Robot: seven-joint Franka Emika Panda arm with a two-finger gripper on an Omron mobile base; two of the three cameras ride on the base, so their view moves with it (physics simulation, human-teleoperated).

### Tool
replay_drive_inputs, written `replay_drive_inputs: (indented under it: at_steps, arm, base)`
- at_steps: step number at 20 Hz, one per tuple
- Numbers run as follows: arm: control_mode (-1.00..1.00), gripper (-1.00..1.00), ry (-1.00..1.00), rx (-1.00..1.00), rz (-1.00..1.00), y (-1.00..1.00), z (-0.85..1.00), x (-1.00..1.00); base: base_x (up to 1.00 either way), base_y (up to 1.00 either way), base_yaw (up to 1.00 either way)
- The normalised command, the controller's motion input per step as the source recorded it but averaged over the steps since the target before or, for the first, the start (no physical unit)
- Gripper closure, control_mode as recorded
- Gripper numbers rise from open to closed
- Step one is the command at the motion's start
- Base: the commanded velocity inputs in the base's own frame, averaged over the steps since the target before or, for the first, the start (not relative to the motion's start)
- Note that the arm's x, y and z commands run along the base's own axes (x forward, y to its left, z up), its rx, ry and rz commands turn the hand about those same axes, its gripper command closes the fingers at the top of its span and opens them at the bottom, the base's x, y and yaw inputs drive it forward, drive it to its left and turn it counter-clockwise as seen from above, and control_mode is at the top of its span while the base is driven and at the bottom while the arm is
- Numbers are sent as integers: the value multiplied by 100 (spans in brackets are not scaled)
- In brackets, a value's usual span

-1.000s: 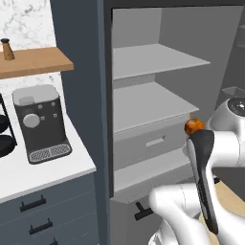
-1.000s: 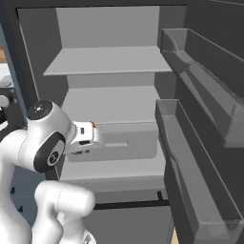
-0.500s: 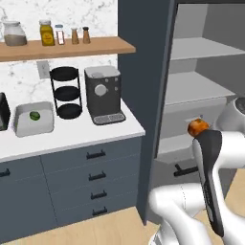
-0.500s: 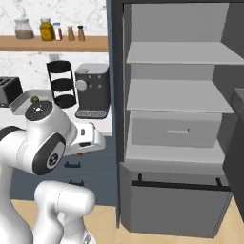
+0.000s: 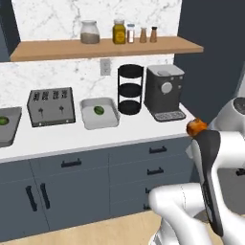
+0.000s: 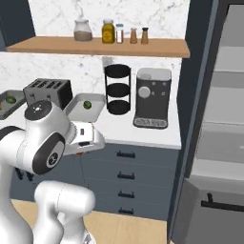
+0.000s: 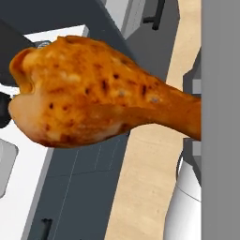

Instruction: Place one avocado and one chicken drumstick in each tupperware on the nearby counter, to pack two identical lunches.

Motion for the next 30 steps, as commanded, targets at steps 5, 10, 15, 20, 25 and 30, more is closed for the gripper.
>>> replay_drive_inputs:
  at_steps: [5, 10, 15, 20, 25, 30]
  arm:
    - [100, 100, 0, 0, 0, 0, 0, 0]
    - [100, 100, 0, 0, 0, 0, 0, 0]
    - [100, 100, 0, 0, 0, 0, 0, 0]
    - [100, 100, 0, 0, 0, 0, 0, 0]
    - [-100, 100, 0, 0, 0, 0, -2, 10]
    - [-100, 100, 0, 0, 5, 0, -12, 65]
  base:
    - [73, 100, 4]
    - [91, 63, 3]
    - [65, -7, 2]
    - [32, -21, 0]
    - [30, 0, 0]
    - [0, 0, 0]
